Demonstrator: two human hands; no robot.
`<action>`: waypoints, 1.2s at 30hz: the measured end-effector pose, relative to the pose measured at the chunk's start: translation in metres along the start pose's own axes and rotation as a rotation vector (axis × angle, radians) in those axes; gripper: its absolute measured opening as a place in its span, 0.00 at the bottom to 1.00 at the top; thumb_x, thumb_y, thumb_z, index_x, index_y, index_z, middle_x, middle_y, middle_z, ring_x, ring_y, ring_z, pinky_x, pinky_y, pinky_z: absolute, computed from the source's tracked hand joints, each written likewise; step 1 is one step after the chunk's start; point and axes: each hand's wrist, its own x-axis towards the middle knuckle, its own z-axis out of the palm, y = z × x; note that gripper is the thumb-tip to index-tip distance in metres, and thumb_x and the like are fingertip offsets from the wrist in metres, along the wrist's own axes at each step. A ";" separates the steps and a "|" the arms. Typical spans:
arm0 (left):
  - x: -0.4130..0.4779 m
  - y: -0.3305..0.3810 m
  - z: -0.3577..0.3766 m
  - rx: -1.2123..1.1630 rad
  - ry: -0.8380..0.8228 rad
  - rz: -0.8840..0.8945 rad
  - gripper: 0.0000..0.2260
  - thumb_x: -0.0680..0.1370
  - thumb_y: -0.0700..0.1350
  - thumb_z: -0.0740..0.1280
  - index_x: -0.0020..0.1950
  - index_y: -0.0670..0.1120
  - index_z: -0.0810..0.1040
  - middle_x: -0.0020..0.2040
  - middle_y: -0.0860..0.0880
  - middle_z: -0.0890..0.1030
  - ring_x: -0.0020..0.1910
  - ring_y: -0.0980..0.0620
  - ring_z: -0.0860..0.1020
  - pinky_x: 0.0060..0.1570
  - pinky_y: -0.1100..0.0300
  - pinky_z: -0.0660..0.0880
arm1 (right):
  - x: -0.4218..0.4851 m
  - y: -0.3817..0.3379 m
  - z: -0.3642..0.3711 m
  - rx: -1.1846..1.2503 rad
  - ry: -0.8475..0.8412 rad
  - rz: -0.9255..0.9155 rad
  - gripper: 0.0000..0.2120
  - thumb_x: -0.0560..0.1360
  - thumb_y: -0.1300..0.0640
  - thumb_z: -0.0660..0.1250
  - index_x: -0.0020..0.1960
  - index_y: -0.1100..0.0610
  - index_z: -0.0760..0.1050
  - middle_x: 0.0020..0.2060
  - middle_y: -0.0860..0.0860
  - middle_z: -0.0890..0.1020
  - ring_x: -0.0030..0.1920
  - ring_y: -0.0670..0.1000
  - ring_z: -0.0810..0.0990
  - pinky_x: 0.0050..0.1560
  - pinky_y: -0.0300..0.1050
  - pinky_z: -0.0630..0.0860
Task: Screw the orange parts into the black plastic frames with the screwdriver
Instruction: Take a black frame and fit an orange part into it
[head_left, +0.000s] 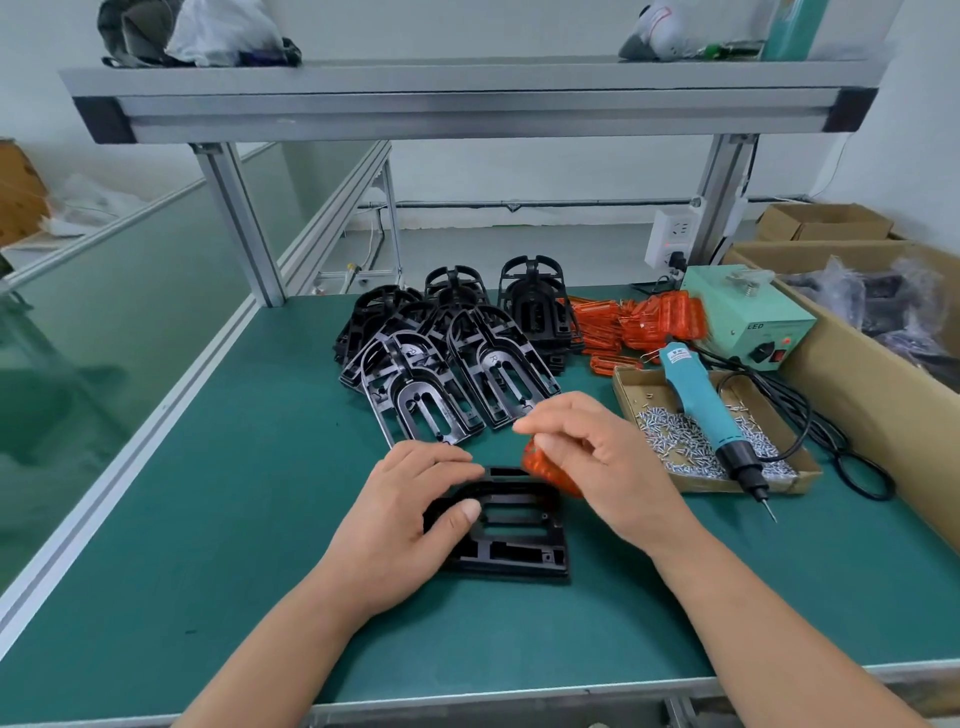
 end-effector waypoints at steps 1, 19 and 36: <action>0.000 0.000 0.000 0.000 -0.002 -0.006 0.13 0.82 0.48 0.67 0.66 0.49 0.82 0.65 0.58 0.79 0.68 0.53 0.74 0.67 0.47 0.72 | 0.000 -0.001 0.004 -0.033 -0.053 -0.028 0.13 0.82 0.64 0.70 0.60 0.50 0.86 0.53 0.44 0.83 0.59 0.49 0.82 0.61 0.37 0.74; -0.001 -0.005 0.002 0.034 -0.013 -0.002 0.13 0.82 0.46 0.66 0.65 0.53 0.84 0.64 0.59 0.78 0.68 0.54 0.73 0.68 0.49 0.71 | -0.020 0.004 -0.002 -0.272 -0.243 -0.054 0.10 0.79 0.48 0.73 0.59 0.46 0.85 0.51 0.38 0.80 0.57 0.46 0.78 0.59 0.43 0.74; -0.008 -0.002 0.005 0.167 -0.016 0.074 0.11 0.82 0.56 0.65 0.58 0.59 0.86 0.65 0.59 0.75 0.67 0.54 0.72 0.61 0.47 0.73 | -0.017 -0.001 -0.027 -0.203 0.012 0.122 0.03 0.80 0.50 0.74 0.53 0.44 0.84 0.46 0.41 0.82 0.50 0.47 0.81 0.48 0.38 0.73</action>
